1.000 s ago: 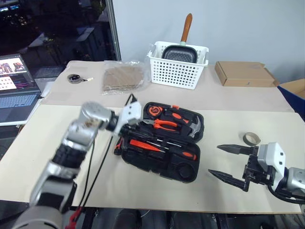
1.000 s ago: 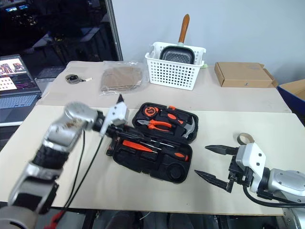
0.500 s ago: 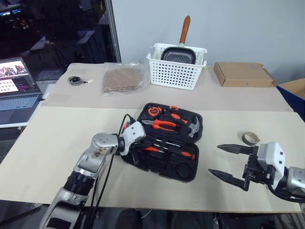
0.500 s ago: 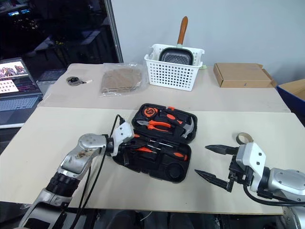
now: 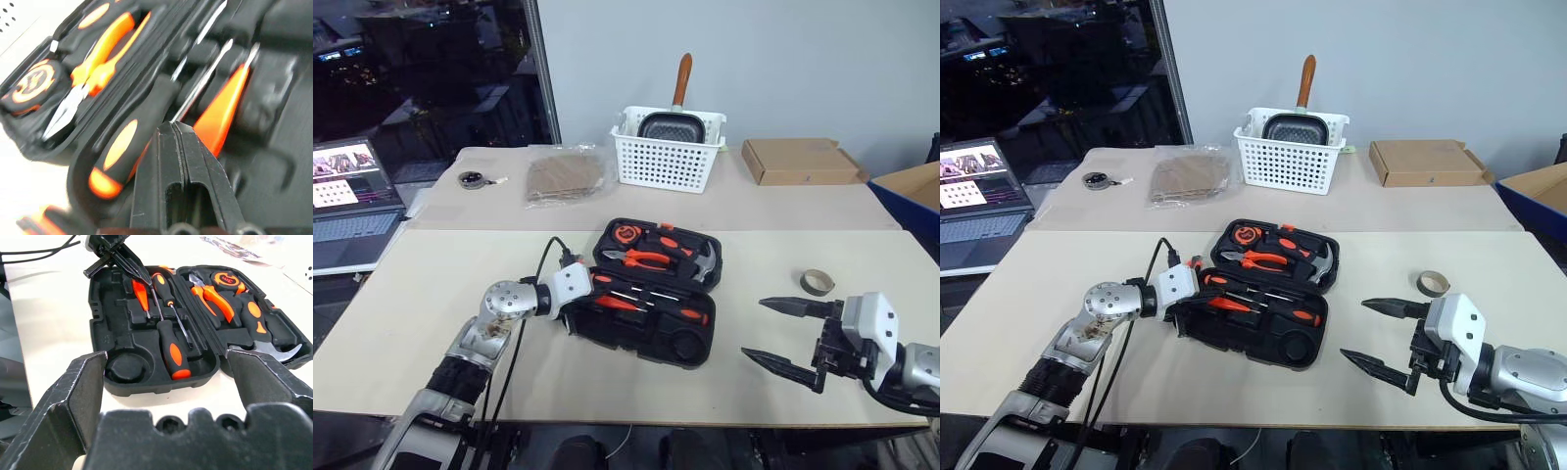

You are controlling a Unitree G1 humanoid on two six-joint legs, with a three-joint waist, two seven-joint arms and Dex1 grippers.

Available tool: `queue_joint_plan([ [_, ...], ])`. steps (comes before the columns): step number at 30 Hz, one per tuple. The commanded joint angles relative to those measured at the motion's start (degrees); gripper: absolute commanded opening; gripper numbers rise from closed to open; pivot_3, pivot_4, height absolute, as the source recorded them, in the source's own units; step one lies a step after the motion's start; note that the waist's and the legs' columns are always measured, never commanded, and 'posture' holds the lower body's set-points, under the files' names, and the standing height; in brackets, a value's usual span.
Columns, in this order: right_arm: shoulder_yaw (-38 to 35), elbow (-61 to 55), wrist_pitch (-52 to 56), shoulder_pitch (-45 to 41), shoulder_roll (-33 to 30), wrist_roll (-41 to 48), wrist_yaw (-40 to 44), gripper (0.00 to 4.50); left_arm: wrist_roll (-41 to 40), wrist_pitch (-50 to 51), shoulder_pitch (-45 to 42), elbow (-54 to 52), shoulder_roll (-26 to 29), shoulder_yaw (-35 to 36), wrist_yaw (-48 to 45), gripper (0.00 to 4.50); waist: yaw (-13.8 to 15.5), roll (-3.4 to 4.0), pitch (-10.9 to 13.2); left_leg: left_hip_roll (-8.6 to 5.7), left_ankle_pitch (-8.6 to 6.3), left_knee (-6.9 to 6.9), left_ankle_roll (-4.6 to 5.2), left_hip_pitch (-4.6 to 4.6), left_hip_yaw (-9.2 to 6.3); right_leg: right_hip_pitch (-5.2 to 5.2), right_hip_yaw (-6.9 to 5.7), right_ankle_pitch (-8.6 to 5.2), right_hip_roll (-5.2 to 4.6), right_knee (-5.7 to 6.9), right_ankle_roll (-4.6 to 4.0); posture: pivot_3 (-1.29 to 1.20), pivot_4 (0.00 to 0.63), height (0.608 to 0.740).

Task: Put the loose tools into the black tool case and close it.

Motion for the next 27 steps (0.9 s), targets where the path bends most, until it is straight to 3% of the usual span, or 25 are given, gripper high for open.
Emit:
queue_joint_plan([
  [1, 0.02, -1.37, -0.22, -0.83, -0.69, 1.11, 0.14, 4.5, 5.34, -0.18, 2.68, 4.28, 1.56, -3.73, -0.12, 0.03, 0.01, 0.11, -0.08, 0.0, -0.03, -0.01, -0.06, 0.01, 0.0, 0.02, -0.02, 0.02, 0.01, 0.02, 0.03, 0.0, 0.15, 0.74],
  [7, 0.84, -1.2, 0.34, -2.17, -0.99, 1.24, -0.05, 4.5, 2.83, 1.77, 3.57, 1.19, 1.85, -2.7, -1.89, 0.03, -0.07, 0.28, -0.26, -0.04, 0.14, 0.0, 0.19, -0.01, 0.07, 0.0, -0.12, 0.07, 0.08, 0.01, 0.11, 0.0, 0.15, 0.74],
  [19, 2.7, -0.6, 0.49, -3.78, -0.94, 0.9, -0.22, 4.5, -5.04, 22.29, 3.03, -6.44, 4.06, -3.85, -12.92, 0.03, -0.07, 0.14, -0.65, -0.13, 0.14, -0.71, 0.32, -0.11, 0.13, -0.11, -0.09, -0.07, -0.07, -0.95, 0.3, 0.0, 0.15, 0.74],
  [23, 3.15, -1.07, 0.25, -3.47, -0.62, 0.82, -0.56, 4.5, -10.48, 28.83, 2.23, -9.38, 3.07, 0.15, -12.08, 0.03, -0.08, 0.12, -0.64, -0.14, 0.11, -0.87, 0.35, -0.14, 0.02, -0.17, -0.06, -0.22, -0.09, -0.93, 0.21, 0.0, 0.15, 0.74],
  [27, 2.95, -1.81, 0.13, -3.3, 0.11, 2.0, -0.97, 4.5, -23.68, 39.55, 3.0, -19.57, 2.93, 9.7, -12.07, 0.03, -0.28, -0.08, -0.46, -0.14, 0.11, -0.88, 0.35, -0.28, 0.01, -0.36, -0.06, -0.23, -0.09, -0.91, 0.21, 0.0, 0.15, 0.74],
])
